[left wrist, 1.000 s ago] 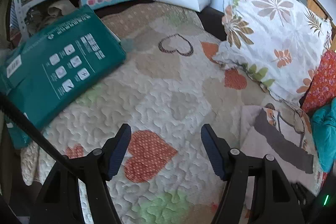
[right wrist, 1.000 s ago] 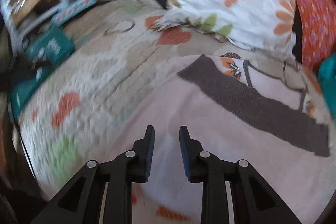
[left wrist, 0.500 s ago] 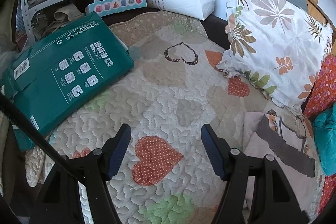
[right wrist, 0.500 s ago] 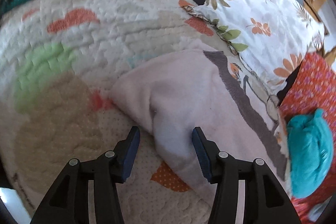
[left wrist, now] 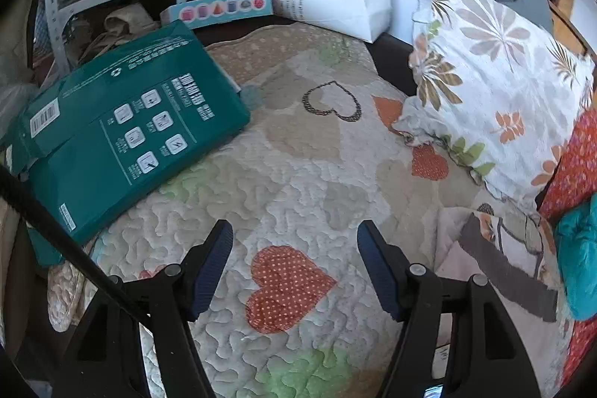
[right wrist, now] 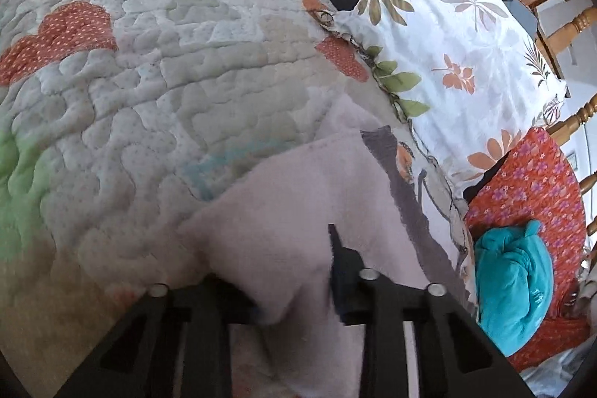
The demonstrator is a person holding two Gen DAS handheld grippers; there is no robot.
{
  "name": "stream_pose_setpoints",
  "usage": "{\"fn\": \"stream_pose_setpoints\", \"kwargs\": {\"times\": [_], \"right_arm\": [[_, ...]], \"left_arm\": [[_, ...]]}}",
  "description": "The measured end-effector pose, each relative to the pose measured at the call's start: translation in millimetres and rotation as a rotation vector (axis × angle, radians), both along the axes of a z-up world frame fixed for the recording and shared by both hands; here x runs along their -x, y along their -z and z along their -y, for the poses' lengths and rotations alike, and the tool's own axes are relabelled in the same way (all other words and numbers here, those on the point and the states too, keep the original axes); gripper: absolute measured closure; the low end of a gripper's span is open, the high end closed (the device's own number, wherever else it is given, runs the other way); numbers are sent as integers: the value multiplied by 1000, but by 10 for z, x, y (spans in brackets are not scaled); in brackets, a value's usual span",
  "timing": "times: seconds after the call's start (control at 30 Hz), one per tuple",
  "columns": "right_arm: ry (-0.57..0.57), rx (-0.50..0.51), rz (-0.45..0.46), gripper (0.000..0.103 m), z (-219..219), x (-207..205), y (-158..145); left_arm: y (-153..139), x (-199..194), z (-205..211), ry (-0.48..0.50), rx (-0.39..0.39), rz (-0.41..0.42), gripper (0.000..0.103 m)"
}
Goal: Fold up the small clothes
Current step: 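Grasp the sweater's side edge with the right gripper and fold it over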
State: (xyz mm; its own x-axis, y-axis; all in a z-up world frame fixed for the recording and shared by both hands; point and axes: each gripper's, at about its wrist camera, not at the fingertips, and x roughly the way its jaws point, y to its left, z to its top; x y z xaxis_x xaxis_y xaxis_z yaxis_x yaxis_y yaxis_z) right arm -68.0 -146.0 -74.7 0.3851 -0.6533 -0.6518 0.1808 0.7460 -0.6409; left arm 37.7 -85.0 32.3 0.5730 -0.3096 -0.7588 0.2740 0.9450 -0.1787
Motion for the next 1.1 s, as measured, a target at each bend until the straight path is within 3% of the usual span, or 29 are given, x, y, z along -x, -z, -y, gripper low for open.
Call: {"fn": "stream_pose_setpoints", "kwargs": {"times": [0.2,0.33,0.53,0.67,0.8,0.87,0.93,1.03,1.1], "right_arm": [[10,23,3,78,-39,3,31],[21,-23,17,87,-19,6,-14],[156,-349,261,89,574,351,-541],[269,-572,493,89,1279,1004,-1051],[430,-727,713,89,2060,2058,-1344],[508,-773,755,89,2344,2515,-1279],[609,-793,743,89,2545,2947,-1063],[698,-829,715,89,2677,3323,-758],[720,-911,717,88,2748,3495,-528]], "left_arm": [[43,-45,-92,-18,17,-34,35],[58,-79,-144,-48,26,-49,35],[33,-9,-77,-81,59,-64,35],[24,175,245,-14,68,-86,35],[35,429,715,112,83,-124,35],[56,585,987,193,93,-159,34],[96,770,1306,280,94,-201,34],[106,1053,1666,379,91,-234,35],[65,1247,1830,437,73,-229,34]]}}
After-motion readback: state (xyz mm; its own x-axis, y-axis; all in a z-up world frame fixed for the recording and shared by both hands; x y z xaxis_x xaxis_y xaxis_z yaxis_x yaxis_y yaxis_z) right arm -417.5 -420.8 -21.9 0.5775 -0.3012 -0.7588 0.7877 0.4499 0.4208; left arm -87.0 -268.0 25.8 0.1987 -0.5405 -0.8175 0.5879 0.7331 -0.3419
